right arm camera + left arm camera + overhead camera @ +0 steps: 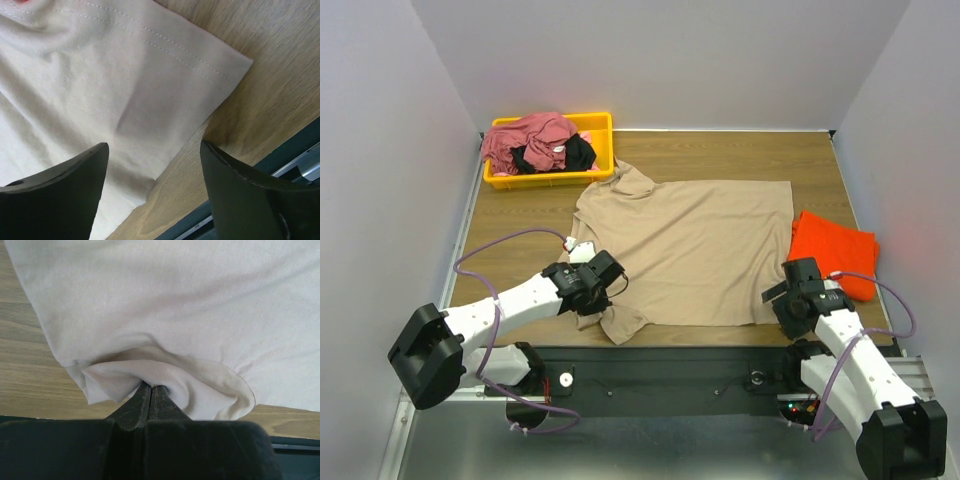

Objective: Fold and stack the t-shirts
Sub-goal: Grap the side of the flattened tshirt closest away from the robot with both arms, then fold the flattened tshirt in 1/3 of the way

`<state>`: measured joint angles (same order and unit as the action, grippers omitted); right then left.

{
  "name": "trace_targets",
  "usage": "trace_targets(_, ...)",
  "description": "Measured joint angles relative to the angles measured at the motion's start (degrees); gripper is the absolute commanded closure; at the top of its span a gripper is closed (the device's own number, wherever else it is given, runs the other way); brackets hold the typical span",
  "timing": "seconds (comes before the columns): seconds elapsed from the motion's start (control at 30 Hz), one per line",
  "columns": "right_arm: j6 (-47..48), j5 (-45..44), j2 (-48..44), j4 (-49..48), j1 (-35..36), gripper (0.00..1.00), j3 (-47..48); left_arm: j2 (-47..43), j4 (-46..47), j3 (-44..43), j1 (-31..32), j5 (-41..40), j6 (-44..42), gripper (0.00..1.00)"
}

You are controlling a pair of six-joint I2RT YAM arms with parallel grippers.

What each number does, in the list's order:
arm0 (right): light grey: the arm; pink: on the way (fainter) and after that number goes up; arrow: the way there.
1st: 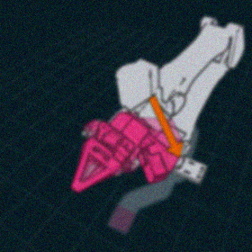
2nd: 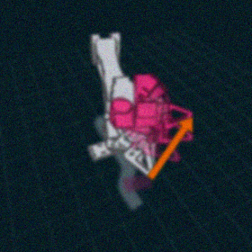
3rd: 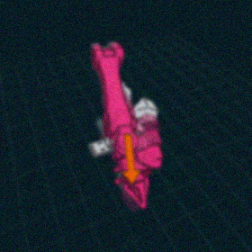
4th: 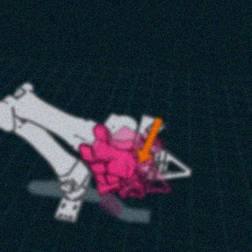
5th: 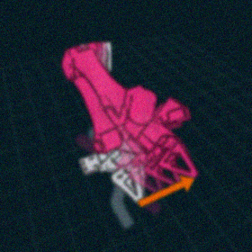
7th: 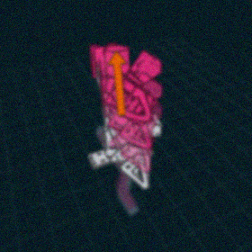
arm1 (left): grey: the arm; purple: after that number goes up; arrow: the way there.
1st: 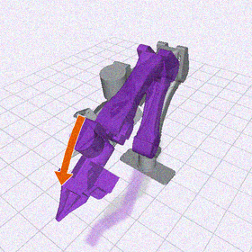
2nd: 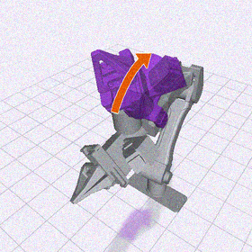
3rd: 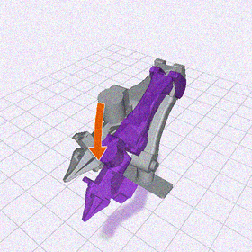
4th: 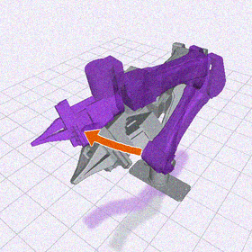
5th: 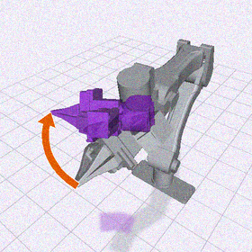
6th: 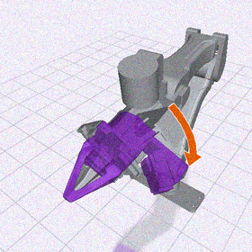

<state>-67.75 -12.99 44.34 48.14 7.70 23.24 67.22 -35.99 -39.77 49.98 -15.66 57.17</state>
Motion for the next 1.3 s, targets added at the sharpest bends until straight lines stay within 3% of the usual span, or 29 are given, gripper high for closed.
trace_targets(0.17, -0.26, -1.95, -1.77, -1.29, 0.22, 0.64, -1.44, 0.00, -0.04, -0.02, -0.35, -0.70, -0.42, 1.00)
trace_targets(0.33, 0.44, -2.62, -3.02, -2.25, 0.22, 0.85, -2.32, 0.02, -0.42, -0.59, -0.74, -1.18, -0.81, 1.00)
trace_targets(0.43, 1.31, -2.82, -2.64, -2.51, 0.22, 0.91, -2.32, 0.02, -0.72, -1.70, -0.98, -1.60, -1.18, 1.00)
trace_targets(0.47, 1.53, -2.86, -2.47, -2.67, 0.22, 0.99, -2.29, 0.02, -0.70, -2.14, -1.03, -1.77, -1.25, 1.00)
trace_targets(0.77, 6.23, -1.73, 0.33, -4.74, 0.22, 1.00, 0.92, 0.15, 0.79, -5.07, -2.21, -2.40, -2.25, 1.00)
trace_targets(1.3, 11.37, -3.32, 10.08, -9.22, 0.22, 1.00, 11.13, 7.15, 9.86, -14.10, -11.91, -2.69, -8.00, 1.00)
